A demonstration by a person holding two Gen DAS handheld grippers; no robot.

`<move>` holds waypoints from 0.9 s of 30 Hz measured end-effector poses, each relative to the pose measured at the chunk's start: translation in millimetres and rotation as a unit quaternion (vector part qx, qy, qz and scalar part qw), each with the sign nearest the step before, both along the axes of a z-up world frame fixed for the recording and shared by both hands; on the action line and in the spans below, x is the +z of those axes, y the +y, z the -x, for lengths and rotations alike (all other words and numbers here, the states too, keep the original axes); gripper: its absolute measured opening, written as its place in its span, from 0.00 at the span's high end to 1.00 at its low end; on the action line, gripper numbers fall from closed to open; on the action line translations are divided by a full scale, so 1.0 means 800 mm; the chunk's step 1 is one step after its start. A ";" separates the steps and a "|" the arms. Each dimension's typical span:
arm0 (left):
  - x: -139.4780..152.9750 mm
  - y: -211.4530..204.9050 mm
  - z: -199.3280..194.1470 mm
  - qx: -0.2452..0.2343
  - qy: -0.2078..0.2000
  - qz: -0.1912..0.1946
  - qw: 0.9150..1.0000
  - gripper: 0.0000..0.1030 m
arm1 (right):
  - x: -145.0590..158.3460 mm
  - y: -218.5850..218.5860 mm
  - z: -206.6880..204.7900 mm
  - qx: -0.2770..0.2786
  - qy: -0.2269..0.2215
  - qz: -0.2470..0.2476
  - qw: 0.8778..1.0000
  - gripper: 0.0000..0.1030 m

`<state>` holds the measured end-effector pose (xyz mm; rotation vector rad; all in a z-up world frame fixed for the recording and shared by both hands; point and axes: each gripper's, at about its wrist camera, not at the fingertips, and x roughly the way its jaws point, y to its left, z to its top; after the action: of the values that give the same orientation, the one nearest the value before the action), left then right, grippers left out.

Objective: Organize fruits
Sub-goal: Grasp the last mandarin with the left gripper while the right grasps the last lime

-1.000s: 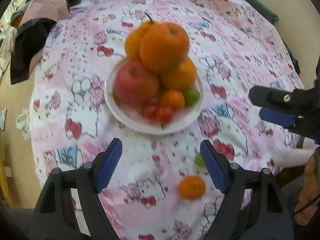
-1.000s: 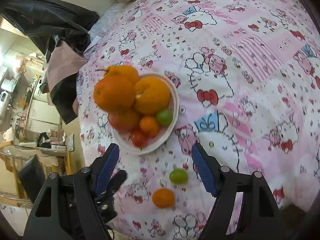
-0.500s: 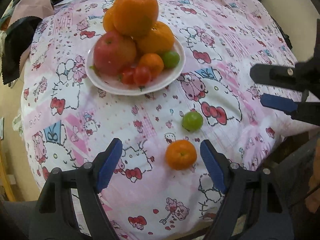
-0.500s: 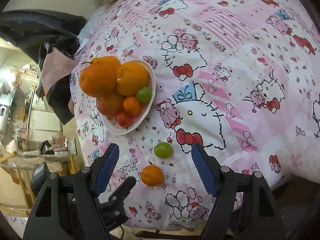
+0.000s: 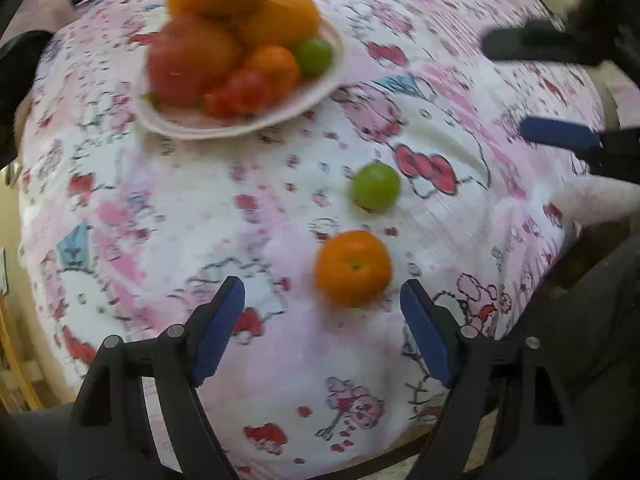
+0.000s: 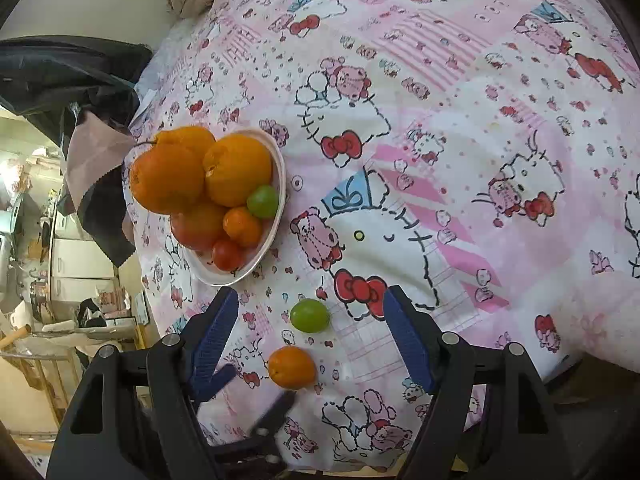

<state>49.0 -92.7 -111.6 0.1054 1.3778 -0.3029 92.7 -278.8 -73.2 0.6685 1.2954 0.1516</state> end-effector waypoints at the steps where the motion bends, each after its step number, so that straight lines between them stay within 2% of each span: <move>1: -0.004 -0.004 -0.001 -0.001 0.002 0.001 1.000 0.25 | -0.001 0.002 0.000 0.002 0.001 0.001 1.000 0.25; 4: -0.014 -0.015 -0.005 -0.010 0.006 0.005 1.000 0.26 | -0.003 0.006 -0.001 0.010 0.001 0.013 1.000 0.25; 5: -0.017 -0.018 -0.005 -0.017 0.003 0.005 1.000 0.36 | -0.004 0.006 -0.001 0.012 0.001 0.018 1.000 0.25; 6: -0.018 -0.020 -0.006 -0.022 0.002 0.004 1.000 0.61 | -0.005 0.006 -0.001 0.012 0.001 0.023 1.000 0.25; 11: -0.008 -0.008 -0.011 -0.006 -0.003 0.018 1.000 0.62 | -0.023 0.012 -0.005 0.025 0.020 0.037 0.999 0.25; 17: 0.021 0.038 -0.019 0.067 -0.042 -0.001 0.997 0.61 | -0.038 0.039 -0.013 0.064 0.030 0.050 0.996 0.25; 19: 0.024 0.053 -0.021 0.089 -0.050 -0.005 0.995 0.61 | -0.048 0.056 -0.017 0.087 0.038 0.076 0.993 0.25; 23: 0.024 0.087 -0.026 0.138 -0.053 -0.012 0.989 0.61 | -0.061 0.100 -0.021 0.157 0.044 0.140 0.977 0.26; 27: 0.023 0.106 -0.030 0.164 -0.050 -0.014 0.985 0.61 | -0.073 0.131 -0.020 0.199 0.038 0.175 0.963 0.28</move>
<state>72.7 -8.2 -93.5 -0.0836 1.2755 -0.0026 108.4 -174.0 -131.6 0.1071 1.4744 0.2192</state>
